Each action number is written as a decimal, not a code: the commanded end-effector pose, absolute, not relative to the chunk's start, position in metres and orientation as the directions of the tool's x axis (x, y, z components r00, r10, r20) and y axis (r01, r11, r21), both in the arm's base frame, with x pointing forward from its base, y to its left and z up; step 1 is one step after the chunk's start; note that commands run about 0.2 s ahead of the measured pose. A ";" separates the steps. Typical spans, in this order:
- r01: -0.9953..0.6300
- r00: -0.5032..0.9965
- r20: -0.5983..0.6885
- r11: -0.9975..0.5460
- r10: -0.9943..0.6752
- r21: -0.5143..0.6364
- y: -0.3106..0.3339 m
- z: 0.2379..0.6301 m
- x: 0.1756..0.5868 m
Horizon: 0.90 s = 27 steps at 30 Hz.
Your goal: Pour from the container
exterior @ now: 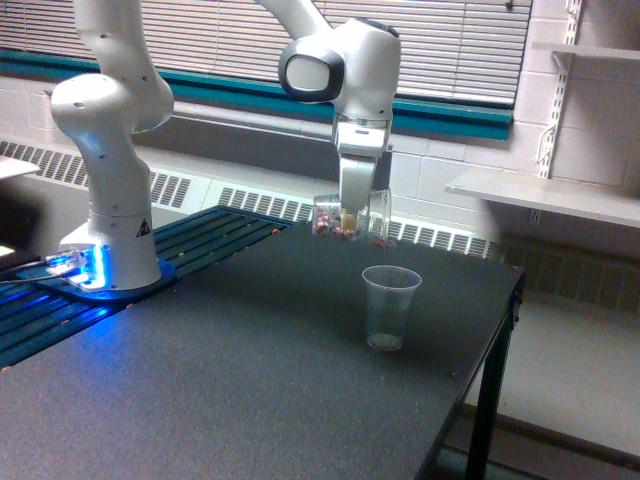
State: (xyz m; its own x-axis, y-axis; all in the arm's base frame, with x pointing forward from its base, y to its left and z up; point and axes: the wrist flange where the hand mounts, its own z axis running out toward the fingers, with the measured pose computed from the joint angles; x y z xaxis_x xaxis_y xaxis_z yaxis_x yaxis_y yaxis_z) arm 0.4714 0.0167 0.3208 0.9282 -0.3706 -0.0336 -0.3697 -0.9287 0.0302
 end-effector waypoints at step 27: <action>-0.347 0.925 -0.134 -0.934 -0.355 0.078 0.015 0.311 0.477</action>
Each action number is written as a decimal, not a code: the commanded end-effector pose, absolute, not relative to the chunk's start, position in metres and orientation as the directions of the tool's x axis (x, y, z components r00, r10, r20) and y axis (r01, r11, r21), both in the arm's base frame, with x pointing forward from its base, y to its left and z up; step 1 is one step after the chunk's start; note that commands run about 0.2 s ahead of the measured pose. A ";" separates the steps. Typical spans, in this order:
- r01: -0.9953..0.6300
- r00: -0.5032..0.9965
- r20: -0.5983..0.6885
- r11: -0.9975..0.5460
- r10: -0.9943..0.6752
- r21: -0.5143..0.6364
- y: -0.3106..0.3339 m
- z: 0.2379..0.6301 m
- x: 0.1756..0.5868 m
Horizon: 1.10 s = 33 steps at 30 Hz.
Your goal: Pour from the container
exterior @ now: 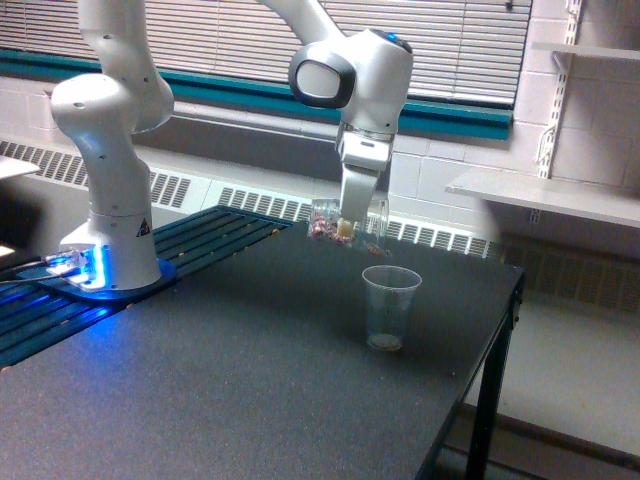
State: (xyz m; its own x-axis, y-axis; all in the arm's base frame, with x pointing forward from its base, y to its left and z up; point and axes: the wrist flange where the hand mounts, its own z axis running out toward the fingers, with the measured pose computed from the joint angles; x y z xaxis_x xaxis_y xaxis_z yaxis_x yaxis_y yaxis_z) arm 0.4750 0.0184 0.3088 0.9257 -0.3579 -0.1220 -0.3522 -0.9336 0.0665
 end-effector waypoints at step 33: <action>-0.294 0.919 -0.233 -0.947 -0.318 0.131 0.013 0.311 0.487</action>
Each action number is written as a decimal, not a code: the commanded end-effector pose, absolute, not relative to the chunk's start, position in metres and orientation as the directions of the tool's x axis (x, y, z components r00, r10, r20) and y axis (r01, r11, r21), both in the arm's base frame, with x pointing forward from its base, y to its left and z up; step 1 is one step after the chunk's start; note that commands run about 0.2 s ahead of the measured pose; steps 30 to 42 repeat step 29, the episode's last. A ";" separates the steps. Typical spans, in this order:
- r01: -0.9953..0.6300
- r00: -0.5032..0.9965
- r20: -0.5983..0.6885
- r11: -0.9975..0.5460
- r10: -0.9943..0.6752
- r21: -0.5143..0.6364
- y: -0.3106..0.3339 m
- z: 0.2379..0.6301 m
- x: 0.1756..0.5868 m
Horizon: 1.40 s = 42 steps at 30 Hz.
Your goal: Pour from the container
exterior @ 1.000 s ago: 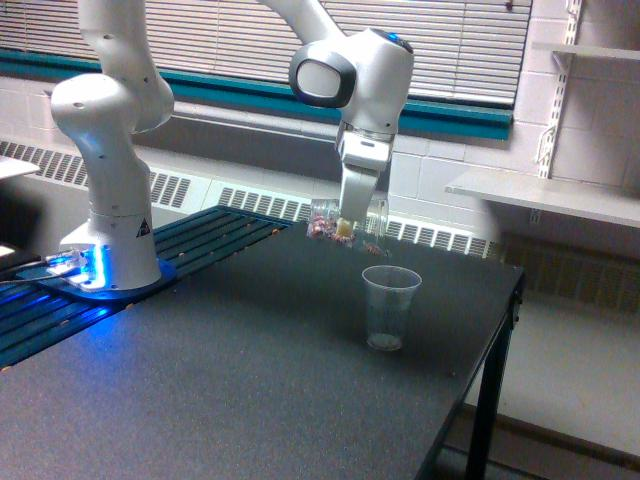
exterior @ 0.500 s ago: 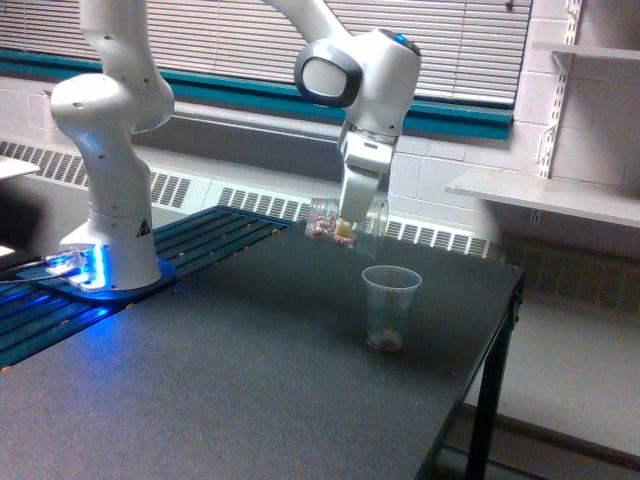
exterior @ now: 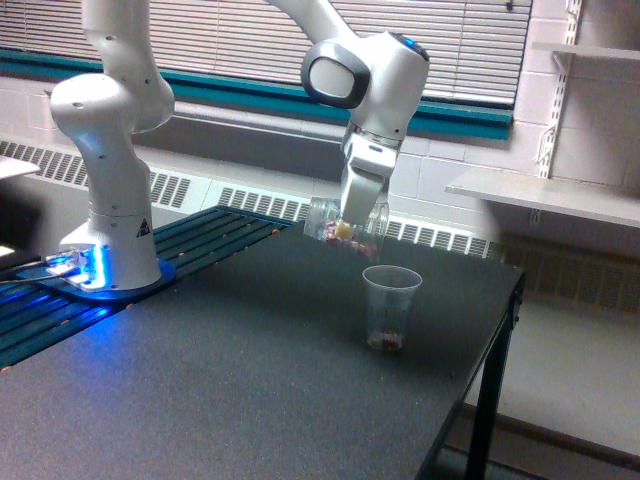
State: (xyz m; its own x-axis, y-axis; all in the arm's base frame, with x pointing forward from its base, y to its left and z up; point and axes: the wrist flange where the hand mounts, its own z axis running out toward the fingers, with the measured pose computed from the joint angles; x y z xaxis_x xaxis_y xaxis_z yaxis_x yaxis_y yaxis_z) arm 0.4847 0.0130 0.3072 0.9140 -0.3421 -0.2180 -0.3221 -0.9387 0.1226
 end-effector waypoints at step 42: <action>-0.284 0.923 -0.238 -0.953 -0.302 0.107 0.019 0.318 0.488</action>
